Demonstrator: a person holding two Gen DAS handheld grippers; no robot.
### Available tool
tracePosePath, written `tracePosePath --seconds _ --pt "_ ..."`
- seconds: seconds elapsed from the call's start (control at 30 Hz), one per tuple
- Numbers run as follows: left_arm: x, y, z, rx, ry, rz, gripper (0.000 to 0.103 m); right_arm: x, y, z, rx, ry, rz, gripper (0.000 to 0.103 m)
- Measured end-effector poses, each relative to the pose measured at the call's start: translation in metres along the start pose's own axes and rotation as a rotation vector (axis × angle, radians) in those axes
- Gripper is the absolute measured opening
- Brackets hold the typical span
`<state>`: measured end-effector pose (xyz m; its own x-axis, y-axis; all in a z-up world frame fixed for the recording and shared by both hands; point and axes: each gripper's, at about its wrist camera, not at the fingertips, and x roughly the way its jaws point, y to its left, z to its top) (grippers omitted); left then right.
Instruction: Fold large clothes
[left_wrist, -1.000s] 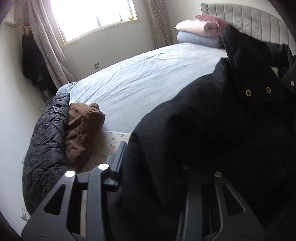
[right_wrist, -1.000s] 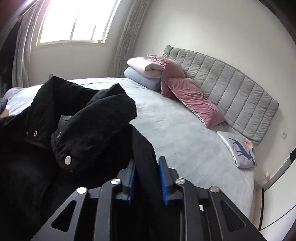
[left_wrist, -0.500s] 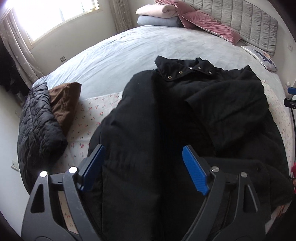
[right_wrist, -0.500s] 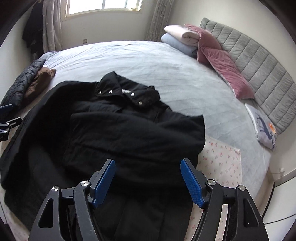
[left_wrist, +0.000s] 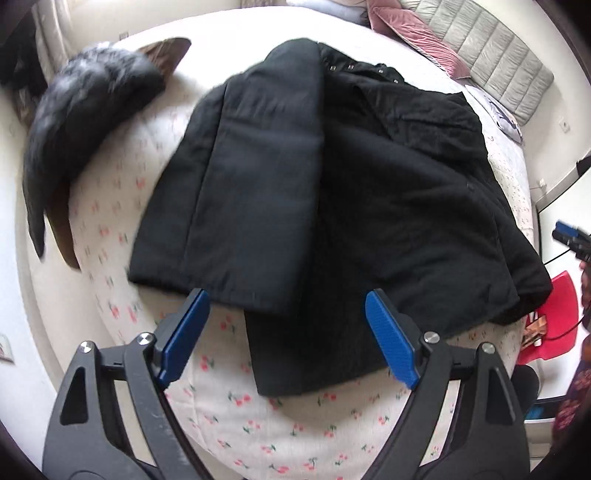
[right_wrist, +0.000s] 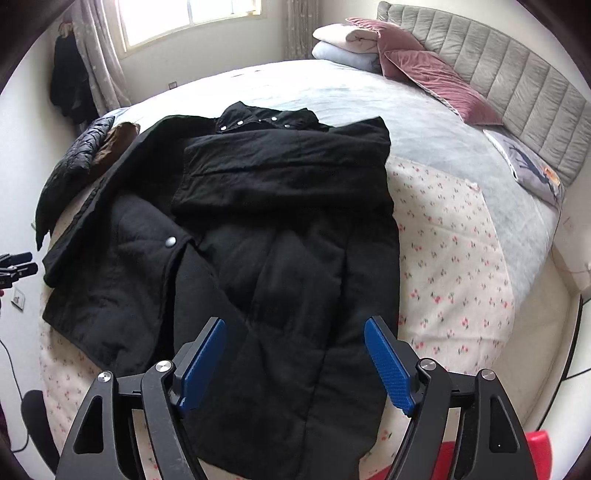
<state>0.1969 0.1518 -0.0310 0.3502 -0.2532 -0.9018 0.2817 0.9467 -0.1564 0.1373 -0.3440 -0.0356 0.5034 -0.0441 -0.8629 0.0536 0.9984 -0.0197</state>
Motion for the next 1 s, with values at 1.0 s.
tracePosePath --seconds 1.0 --pt "0.057 -0.021 -0.064 -0.017 0.031 -0.122 0.058 0.06 -0.052 -0.137 0.505 0.012 0.104 0.086"
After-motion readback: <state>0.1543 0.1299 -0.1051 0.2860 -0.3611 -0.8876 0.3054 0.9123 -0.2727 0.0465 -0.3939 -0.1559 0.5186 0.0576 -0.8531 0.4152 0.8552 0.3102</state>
